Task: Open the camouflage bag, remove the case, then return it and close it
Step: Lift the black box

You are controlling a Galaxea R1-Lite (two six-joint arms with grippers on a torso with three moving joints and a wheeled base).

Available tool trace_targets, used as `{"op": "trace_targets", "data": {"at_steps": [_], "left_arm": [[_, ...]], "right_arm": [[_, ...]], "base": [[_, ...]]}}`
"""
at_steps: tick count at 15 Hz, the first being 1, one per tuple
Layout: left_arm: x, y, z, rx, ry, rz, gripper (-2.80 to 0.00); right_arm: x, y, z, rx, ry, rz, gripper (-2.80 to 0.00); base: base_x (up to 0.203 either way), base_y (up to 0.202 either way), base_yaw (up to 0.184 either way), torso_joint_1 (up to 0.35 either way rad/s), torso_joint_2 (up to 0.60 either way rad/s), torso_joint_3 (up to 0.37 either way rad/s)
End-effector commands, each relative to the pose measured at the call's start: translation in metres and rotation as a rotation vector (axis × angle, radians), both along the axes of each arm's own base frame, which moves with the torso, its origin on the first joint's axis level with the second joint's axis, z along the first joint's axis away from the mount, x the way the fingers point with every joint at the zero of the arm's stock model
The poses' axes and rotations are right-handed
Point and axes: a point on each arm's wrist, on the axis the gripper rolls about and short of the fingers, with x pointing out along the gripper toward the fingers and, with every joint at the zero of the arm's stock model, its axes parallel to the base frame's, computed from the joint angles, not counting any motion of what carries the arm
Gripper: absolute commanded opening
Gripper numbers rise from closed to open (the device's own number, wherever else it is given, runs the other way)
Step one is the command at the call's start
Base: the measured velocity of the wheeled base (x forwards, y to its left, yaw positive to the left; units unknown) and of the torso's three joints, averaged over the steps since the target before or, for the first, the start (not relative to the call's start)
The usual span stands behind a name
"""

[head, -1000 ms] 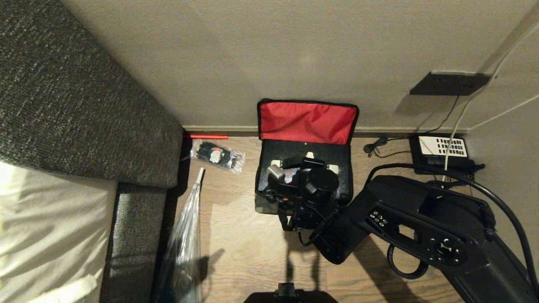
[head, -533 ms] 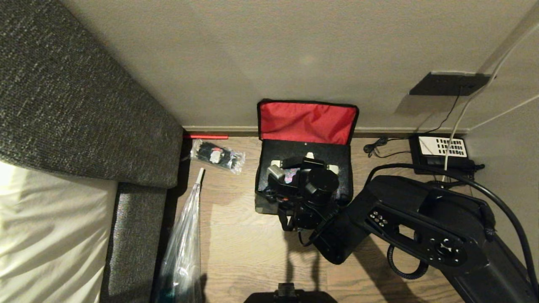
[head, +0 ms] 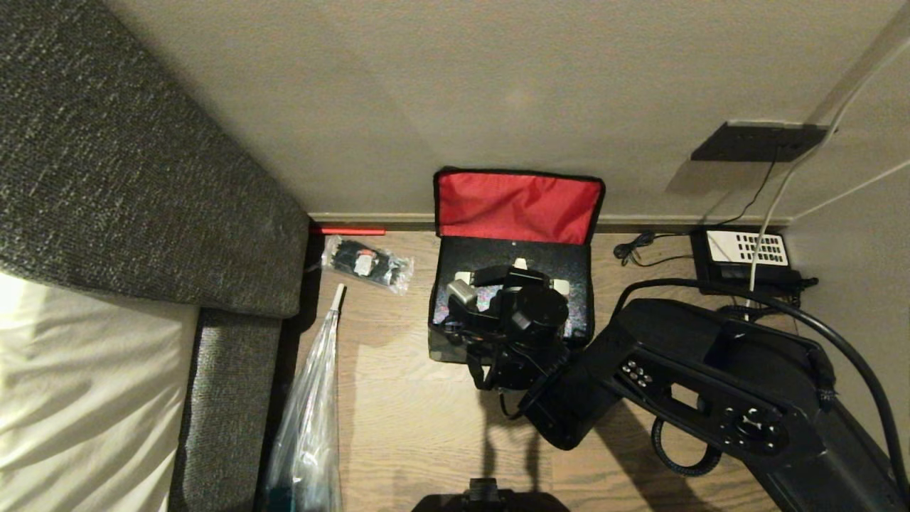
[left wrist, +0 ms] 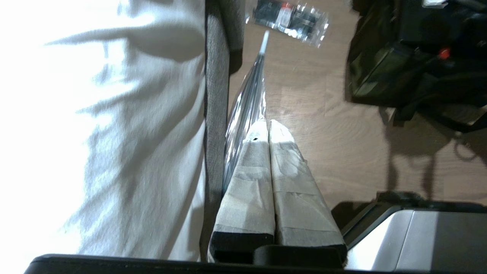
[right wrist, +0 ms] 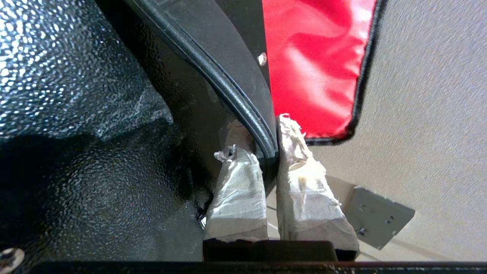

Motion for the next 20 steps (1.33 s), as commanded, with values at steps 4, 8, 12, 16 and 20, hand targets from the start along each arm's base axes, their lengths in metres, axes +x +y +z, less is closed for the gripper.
{"op": "trace_targets", "data": {"at_steps": [4, 8, 12, 16, 20], "left_arm": [[-0.002, 0.0, -0.002, 0.0, -0.028, 0.0, -2.8], [-0.002, 0.0, -0.002, 0.0, -0.028, 0.0, -2.8], [-0.002, 0.0, -0.002, 0.0, -0.028, 0.0, -2.8], [-0.002, 0.0, -0.002, 0.0, -0.028, 0.0, -2.8], [-0.002, 0.0, -0.002, 0.0, -0.028, 0.0, -2.8]], "right_arm": [[-0.001, 0.001, 0.0, 0.004, 0.003, -0.025, -2.8], [0.005, -0.007, 0.0, 0.02, 0.001, -0.046, -2.8], [0.005, -0.005, 0.001, 0.037, -0.005, -0.048, -2.8], [0.009, 0.0, -0.008, 0.097, -0.017, -0.032, -2.8], [0.006, 0.005, -0.011, 0.166, 0.058, 0.013, -2.8]], "base": [[0.0, 0.0, 0.0, 0.0, 0.0, 0.0], [0.0, 0.0, 0.0, 0.0, 0.0, 0.0], [0.0, 0.0, 0.0, 0.0, 0.0, 0.0], [0.0, 0.0, 0.0, 0.0, 0.0, 0.0], [0.0, 0.0, 0.0, 0.0, 0.0, 0.0]]}}
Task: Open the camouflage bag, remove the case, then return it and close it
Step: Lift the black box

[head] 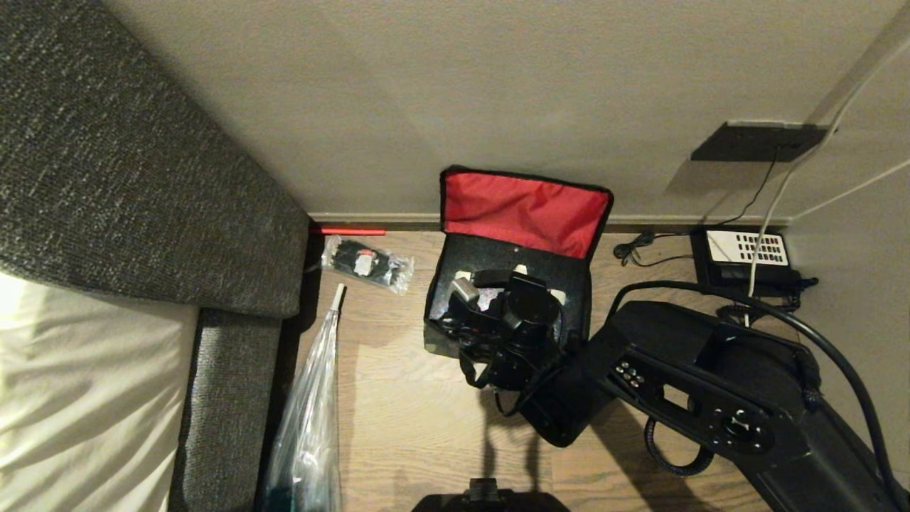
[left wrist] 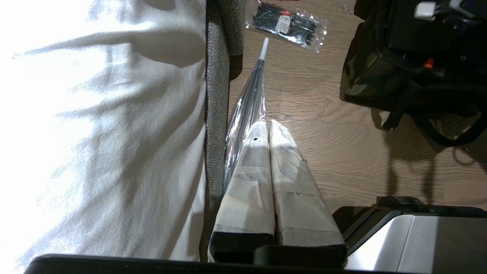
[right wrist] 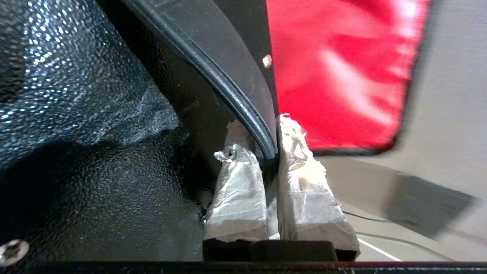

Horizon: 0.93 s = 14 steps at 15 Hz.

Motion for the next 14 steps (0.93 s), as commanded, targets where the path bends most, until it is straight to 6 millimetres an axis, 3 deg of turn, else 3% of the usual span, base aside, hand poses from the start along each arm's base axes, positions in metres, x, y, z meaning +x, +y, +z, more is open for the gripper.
{"op": "trace_targets", "data": {"at_steps": [1, 6, 14], "left_arm": [[0.0, 0.0, 0.0, 0.0, 0.002, 0.001, -2.8], [0.0, 0.0, 0.0, 0.0, 0.002, 0.001, -2.8], [0.0, 0.0, 0.0, 0.0, 0.002, 0.001, -2.8]], "right_arm": [[-0.003, 0.004, 0.002, 0.047, 0.043, 0.027, -2.8], [-0.005, 0.004, 0.007, 0.05, 0.069, 0.046, -2.8], [-0.008, 0.0, 0.034, 0.046, 0.047, 0.08, -2.8]], "base": [[0.0, 0.0, 0.0, 0.0, 0.0, 0.0], [0.0, 0.0, 0.0, 0.0, 0.0, 0.0], [0.0, 0.0, 0.0, 0.0, 0.0, 0.0]]}}
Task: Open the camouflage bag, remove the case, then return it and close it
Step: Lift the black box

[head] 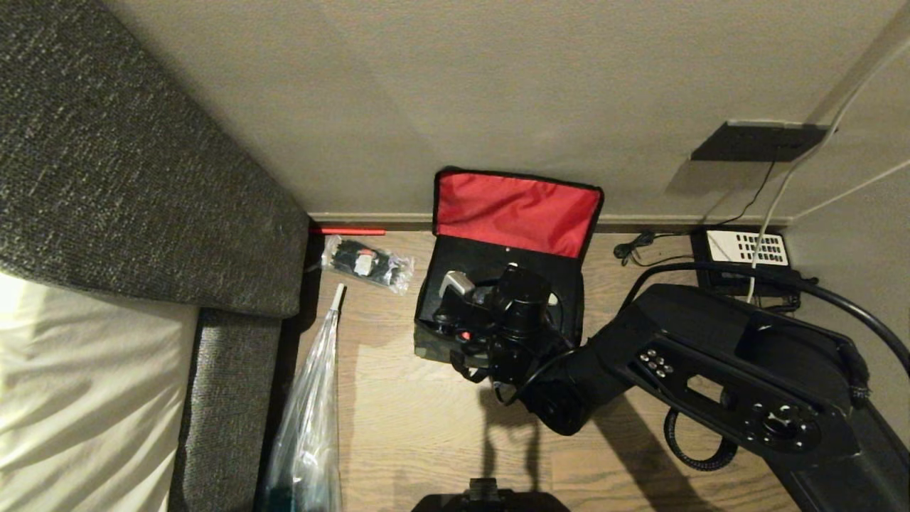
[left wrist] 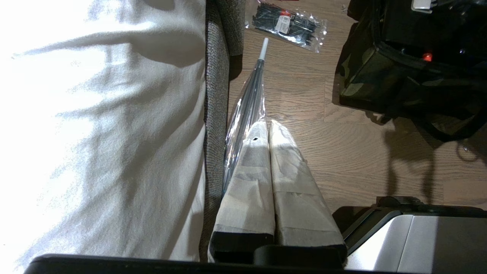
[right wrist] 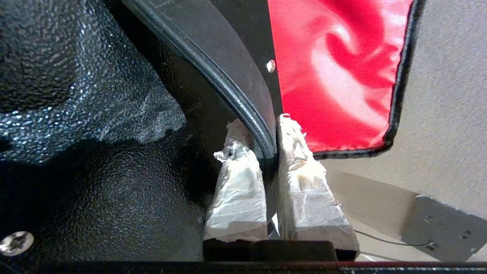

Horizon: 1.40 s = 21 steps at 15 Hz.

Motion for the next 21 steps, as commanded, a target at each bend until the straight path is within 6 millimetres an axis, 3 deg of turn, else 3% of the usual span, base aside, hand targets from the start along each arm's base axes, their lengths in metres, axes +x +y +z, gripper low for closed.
{"op": "trace_targets", "data": {"at_steps": [1, 9, 13, 17, 21], "left_arm": [[0.0, 0.0, 0.0, 0.0, 0.002, 0.001, -2.8], [0.0, 0.0, 0.0, 0.0, 0.002, 0.001, -2.8], [0.0, 0.0, 0.0, 0.0, 0.002, 0.001, -2.8], [0.0, 0.0, 0.0, 0.0, 0.002, 0.001, -2.8], [0.0, 0.0, 0.0, 0.0, 0.002, 0.001, -2.8]], "right_arm": [[-0.002, -0.003, 0.018, 0.012, -0.018, -0.002, -2.8], [-0.017, -0.016, 0.057, 0.018, -0.022, -0.002, -2.8], [-0.023, -0.021, 0.053, 0.015, -0.002, 0.003, -2.8], [-0.029, -0.027, 0.076, 0.039, -0.026, 0.003, -2.8], [-0.029, -0.027, 0.056, 0.005, 0.015, 0.002, -2.8]], "base": [[0.0, 0.0, 0.0, 0.0, 0.0, 0.0], [0.0, 0.0, 0.0, 0.0, 0.0, 0.0], [0.0, 0.0, 0.0, 0.0, 0.0, 0.0], [0.0, 0.0, 0.0, 0.0, 0.0, 0.0], [0.0, 0.0, 0.0, 0.0, 0.0, 0.0]]}}
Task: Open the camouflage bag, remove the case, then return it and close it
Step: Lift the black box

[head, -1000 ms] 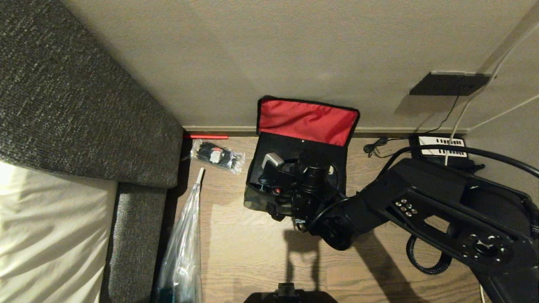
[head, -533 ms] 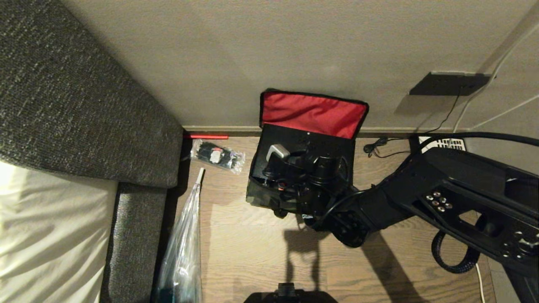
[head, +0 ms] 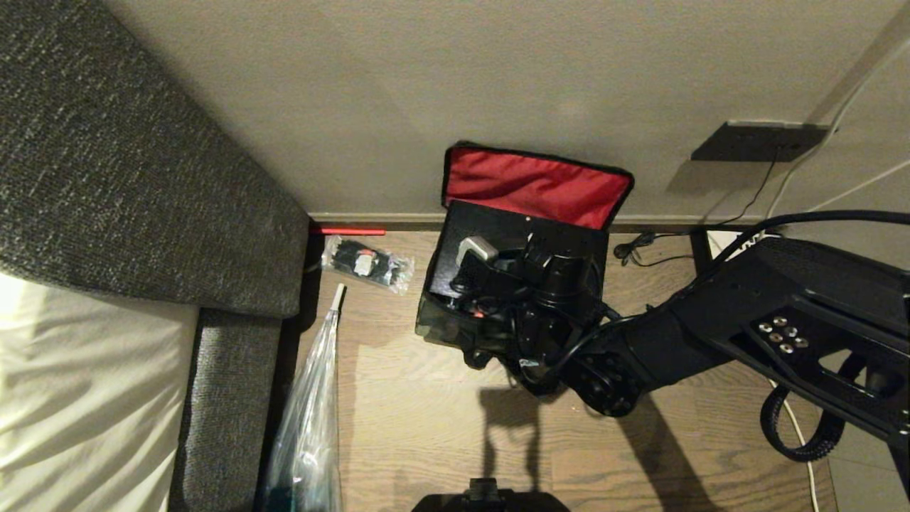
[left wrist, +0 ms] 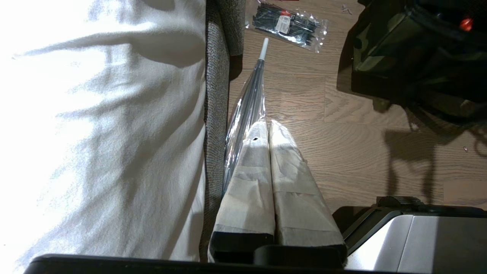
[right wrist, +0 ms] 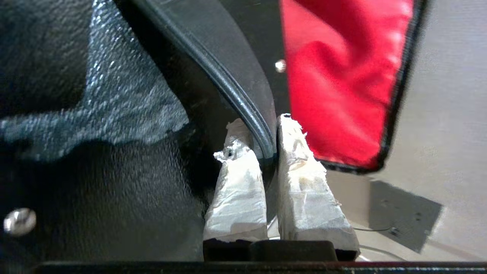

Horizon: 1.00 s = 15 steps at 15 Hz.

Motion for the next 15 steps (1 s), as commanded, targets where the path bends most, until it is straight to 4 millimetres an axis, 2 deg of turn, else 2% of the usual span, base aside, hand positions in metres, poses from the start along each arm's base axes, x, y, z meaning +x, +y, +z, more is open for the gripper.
{"op": "trace_targets", "data": {"at_steps": [1, 6, 15], "left_arm": [[0.0, 0.0, 0.0, 0.0, 0.002, 0.001, -2.8], [0.0, 0.0, 0.0, 0.0, 0.002, 0.001, -2.8], [0.0, 0.0, 0.0, 0.0, 0.002, 0.001, -2.8]], "right_arm": [[0.003, 0.003, -0.015, -0.026, 0.021, -0.006, -2.8], [0.013, 0.008, -0.032, -0.031, 0.02, -0.015, -2.8], [0.019, 0.01, -0.039, -0.029, -0.004, -0.021, -2.8]], "base": [[0.0, 0.0, 0.0, 0.0, 0.0, 0.0], [0.0, 0.0, 0.0, 0.0, 0.0, 0.0], [0.0, 0.0, 0.0, 0.0, 0.0, 0.0]]}}
